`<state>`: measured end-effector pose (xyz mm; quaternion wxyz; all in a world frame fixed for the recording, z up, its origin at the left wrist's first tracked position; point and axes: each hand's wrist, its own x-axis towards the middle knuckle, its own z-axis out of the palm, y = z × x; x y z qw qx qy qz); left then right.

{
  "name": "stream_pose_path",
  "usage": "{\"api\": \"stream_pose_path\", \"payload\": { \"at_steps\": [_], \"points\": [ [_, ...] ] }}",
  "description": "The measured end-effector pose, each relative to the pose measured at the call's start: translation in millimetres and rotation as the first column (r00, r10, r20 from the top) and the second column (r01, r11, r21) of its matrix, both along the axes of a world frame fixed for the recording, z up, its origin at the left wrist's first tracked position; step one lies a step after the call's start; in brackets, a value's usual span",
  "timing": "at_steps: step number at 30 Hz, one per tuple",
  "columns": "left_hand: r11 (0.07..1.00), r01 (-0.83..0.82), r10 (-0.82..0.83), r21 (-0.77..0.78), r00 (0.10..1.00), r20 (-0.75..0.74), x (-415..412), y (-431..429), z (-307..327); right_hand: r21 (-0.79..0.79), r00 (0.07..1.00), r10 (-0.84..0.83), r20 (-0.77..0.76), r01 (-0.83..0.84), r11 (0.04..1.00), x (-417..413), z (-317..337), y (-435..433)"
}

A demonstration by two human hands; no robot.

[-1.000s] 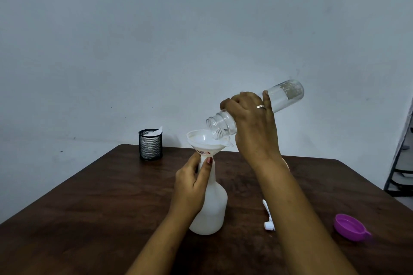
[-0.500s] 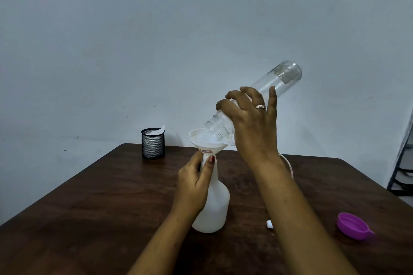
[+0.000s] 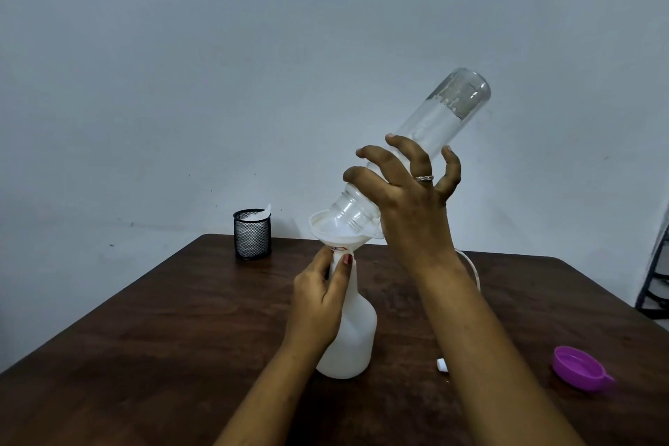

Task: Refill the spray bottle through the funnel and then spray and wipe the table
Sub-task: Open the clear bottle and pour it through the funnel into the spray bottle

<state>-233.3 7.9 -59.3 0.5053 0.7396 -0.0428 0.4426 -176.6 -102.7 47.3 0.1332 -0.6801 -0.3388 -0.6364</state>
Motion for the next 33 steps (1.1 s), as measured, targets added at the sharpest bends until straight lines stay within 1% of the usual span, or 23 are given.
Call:
{"api": "stream_pose_path", "payload": {
  "at_steps": [10, 13, 23, 28, 33],
  "points": [
    [1.000, -0.002, 0.002, 0.011, 1.000, -0.005, -0.7, -0.7, 0.2, 0.024, 0.998, 0.017, 0.059, -0.019, 1.000, 3.9, 1.8, -3.4],
    [1.000, -0.004, 0.004, 0.017, 1.000, 0.003, -0.3, -0.9, -0.3, 0.033, 0.997, -0.001, 0.079, -0.001, 0.999, 5.4, 1.1, -4.5],
    [0.999, -0.028, 0.028, 0.023, 0.999, 0.029, -1.9, -2.4, -1.3, 0.047, 0.999, -0.041, -0.026, 0.042, 0.998, 2.5, 3.2, -7.3],
    [1.000, -0.023, 0.023, 0.009, 1.000, 0.008, -0.9, -2.1, -1.5, 0.049, 0.998, -0.043, -0.051, 0.045, 0.998, 1.4, 4.3, -7.1],
    [1.000, -0.021, 0.021, 0.015, 1.000, 0.021, -1.1, -2.1, -1.0, 0.059, 0.997, -0.028, -0.071, 0.032, 0.998, 1.4, 3.7, -6.9]
  ]
}}
